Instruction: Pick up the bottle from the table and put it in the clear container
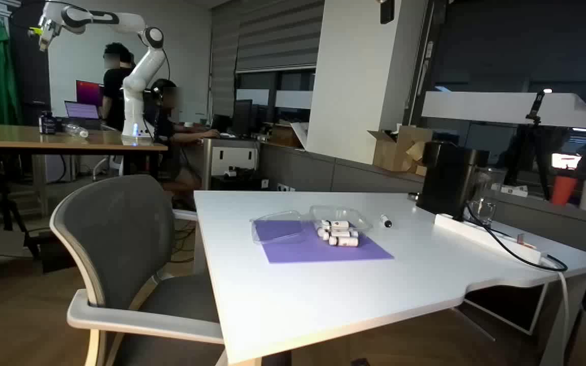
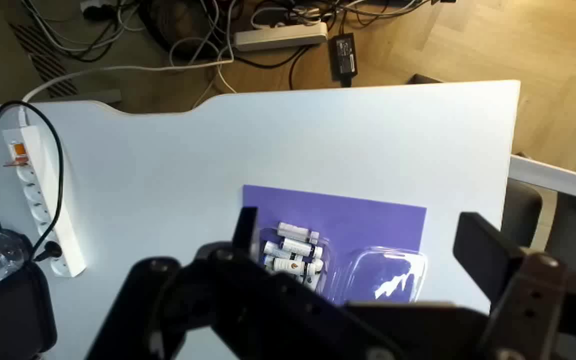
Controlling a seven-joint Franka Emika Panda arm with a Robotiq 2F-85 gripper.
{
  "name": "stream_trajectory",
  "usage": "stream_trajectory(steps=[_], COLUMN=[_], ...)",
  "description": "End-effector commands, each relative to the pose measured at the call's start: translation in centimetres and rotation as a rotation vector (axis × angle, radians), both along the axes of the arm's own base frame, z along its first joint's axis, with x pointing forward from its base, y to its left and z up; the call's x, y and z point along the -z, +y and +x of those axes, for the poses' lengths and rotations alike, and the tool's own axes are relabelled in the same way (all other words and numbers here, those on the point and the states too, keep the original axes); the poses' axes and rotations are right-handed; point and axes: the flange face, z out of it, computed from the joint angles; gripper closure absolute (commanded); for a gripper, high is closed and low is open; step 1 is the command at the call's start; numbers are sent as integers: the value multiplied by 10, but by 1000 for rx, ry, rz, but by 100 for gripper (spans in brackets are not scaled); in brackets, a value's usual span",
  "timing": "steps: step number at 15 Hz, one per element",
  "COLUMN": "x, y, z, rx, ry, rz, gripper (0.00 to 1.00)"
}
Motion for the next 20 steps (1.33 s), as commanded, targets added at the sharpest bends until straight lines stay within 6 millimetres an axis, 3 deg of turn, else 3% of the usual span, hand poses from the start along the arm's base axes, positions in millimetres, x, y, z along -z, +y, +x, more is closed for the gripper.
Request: stream_trajectory(steps=[1, 12, 15, 20], x=[-1, -1, 9, 55], y=[0, 0, -20, -101], z=[0, 0, 35, 129], rx=[0, 0, 8, 220], ry=[0, -2, -51, -188], rz=[0, 1, -35, -49], gripper=[0, 0, 0, 0])
